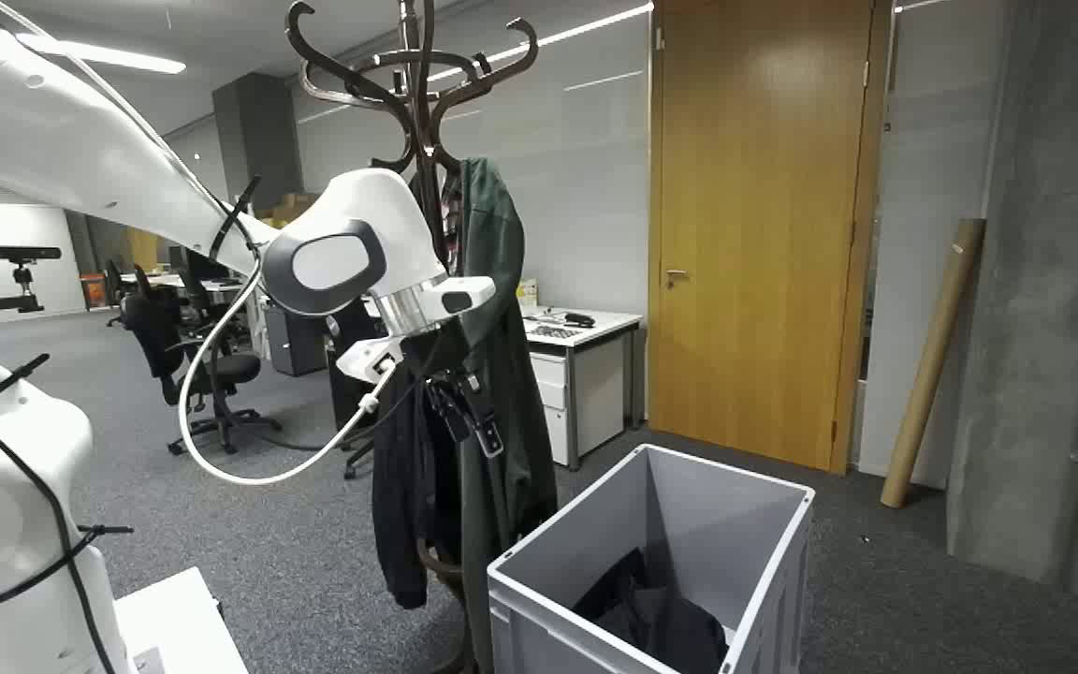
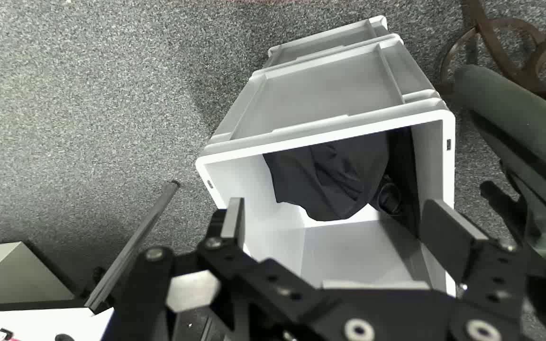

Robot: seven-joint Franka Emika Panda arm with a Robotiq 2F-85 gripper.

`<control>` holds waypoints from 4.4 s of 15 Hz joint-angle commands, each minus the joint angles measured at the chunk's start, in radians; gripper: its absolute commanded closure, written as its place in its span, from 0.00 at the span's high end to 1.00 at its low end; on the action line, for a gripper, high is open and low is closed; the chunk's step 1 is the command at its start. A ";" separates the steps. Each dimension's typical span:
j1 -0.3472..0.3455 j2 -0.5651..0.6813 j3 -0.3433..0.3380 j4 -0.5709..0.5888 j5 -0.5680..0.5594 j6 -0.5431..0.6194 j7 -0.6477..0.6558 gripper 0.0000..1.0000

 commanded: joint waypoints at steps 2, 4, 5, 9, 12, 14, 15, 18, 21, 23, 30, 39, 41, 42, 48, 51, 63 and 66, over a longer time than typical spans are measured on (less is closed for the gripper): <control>0.010 0.002 -0.006 0.007 0.033 -0.002 -0.023 1.00; 0.055 0.003 -0.038 0.022 0.129 -0.011 -0.072 1.00; 0.086 0.001 -0.064 0.028 0.197 -0.009 -0.117 1.00; 0.178 -0.004 -0.147 0.072 0.407 -0.016 -0.292 1.00; 0.230 0.001 -0.188 0.133 0.520 -0.066 -0.380 1.00; 0.257 -0.005 -0.203 0.165 0.575 -0.077 -0.437 1.00; 0.274 -0.013 -0.212 0.179 0.600 -0.085 -0.475 1.00; 0.312 -0.025 -0.209 0.219 0.657 -0.092 -0.550 1.00; 0.341 -0.030 -0.194 0.255 0.679 -0.093 -0.618 1.00; 0.315 -0.018 -0.173 0.234 0.660 -0.072 -0.579 1.00; 0.380 -0.064 -0.222 0.226 0.787 -0.043 -0.683 1.00; 0.446 -0.077 -0.245 0.331 1.310 -0.120 -1.059 1.00; 0.435 -0.064 -0.225 0.362 1.426 -0.173 -1.153 1.00; 0.428 -0.052 -0.212 0.383 1.492 -0.201 -1.198 1.00; 0.364 0.051 -0.124 0.521 1.821 -0.444 -1.357 1.00; 0.298 0.092 -0.073 0.564 1.907 -0.494 -1.383 1.00; 0.213 0.094 -0.007 0.549 1.890 -0.479 -1.355 1.00; 0.213 0.094 -0.006 0.549 1.890 -0.479 -1.355 1.00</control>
